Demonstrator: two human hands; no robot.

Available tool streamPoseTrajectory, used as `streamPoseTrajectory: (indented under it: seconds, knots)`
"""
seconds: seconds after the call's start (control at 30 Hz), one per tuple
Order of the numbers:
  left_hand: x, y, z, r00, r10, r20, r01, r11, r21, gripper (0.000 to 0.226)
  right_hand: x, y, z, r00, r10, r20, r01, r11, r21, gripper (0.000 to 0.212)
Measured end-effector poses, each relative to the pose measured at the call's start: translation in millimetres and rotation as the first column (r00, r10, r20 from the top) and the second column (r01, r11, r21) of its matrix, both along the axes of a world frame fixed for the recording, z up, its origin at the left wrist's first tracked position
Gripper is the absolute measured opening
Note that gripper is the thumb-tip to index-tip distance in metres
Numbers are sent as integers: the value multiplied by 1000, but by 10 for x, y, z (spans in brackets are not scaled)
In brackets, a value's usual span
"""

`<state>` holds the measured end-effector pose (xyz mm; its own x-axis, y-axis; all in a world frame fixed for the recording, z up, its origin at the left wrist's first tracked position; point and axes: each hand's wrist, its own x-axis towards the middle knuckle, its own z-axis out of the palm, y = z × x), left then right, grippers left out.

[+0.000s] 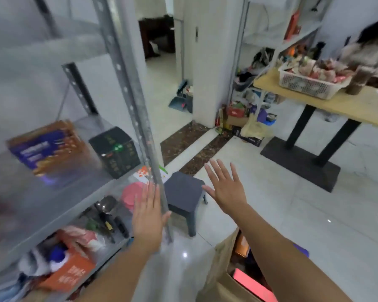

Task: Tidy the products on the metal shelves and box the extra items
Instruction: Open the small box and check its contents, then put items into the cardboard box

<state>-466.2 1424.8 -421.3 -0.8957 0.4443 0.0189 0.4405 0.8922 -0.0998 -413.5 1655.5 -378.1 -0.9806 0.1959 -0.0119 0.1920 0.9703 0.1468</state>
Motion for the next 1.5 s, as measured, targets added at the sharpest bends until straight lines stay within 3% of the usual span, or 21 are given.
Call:
streamPoseTrajectory:
  seconds: [0.13, 0.27, 0.37, 0.47, 0.6, 0.8, 0.87, 0.97, 1.03, 1.1, 1.17, 1.27, 1.37, 1.43, 1.5]
  knots:
    - [-274, -972, 974, 949, 275, -155, -259, 959, 116, 85, -724, -972, 958, 912, 338, -232, -354, 935, -31, 75]
    - [-285, -1929, 1579, 854, 440, -277, -377, 891, 254, 86, -1136, -1865, 1347, 839, 481, -255, -509, 859, -55, 64]
    - [-215, -2459, 1755, 777, 548, -310, -452, 828, 331, 84, -1314, -2230, 1336, 873, 435, -223, -469, 873, -134, 65]
    - [-265, -2953, 1733, 710, 666, -228, -602, 742, 294, 82, -1520, -2414, 1276, 951, 274, -144, -300, 930, -210, 74]
    - [-350, -3381, 1567, 768, 640, 10, -633, 756, 166, 78, -1787, -2389, 1149, 994, 111, -26, -114, 959, -259, 82]
    - [-385, -3431, 1418, 780, 611, -135, -602, 791, 104, 70, -1834, -2652, 1004, 986, -24, -164, -19, 967, -255, 55]
    - [-403, -3435, 1397, 770, 622, -142, -614, 783, 97, 69, -1848, -2812, 956, 977, 23, -210, -78, 964, -254, 56]
    - [-423, -3448, 1390, 774, 622, -122, -617, 783, 81, 70, -1879, -3004, 901, 943, 225, -244, -288, 921, -264, 63]
    - [-420, -3462, 1389, 778, 621, -96, -616, 784, 76, 71, -1911, -3091, 832, 903, 361, -231, -417, 866, -275, 76]
    - [-427, -3478, 1411, 787, 614, -57, -611, 789, 61, 71, -1940, -3126, 788, 921, 331, -207, -389, 829, -403, 99]
    - [-427, -3483, 1462, 791, 612, 3, -611, 789, 58, 73, -1983, -3104, 778, 954, 226, -197, -300, 713, -634, 111]
    - [-389, -3452, 1552, 802, 597, -25, -595, 802, 53, 83, -2040, -3016, 867, 945, 255, -206, -299, 417, -858, 105]
    - [-317, -3207, 1608, 856, 507, -105, -464, 841, 279, 93, -1982, -2895, 1049, 940, 297, -167, -217, 144, -965, 88]
    - [-264, -2933, 1677, 906, 402, 134, -404, 725, 558, 99, -1887, -2793, 1196, 910, 390, -140, -146, -14, -989, 76]
    - [-204, -2660, 1765, 880, 178, 441, -465, 517, 719, 103, -1772, -2697, 1359, 859, 497, -124, -54, -153, -987, 72]
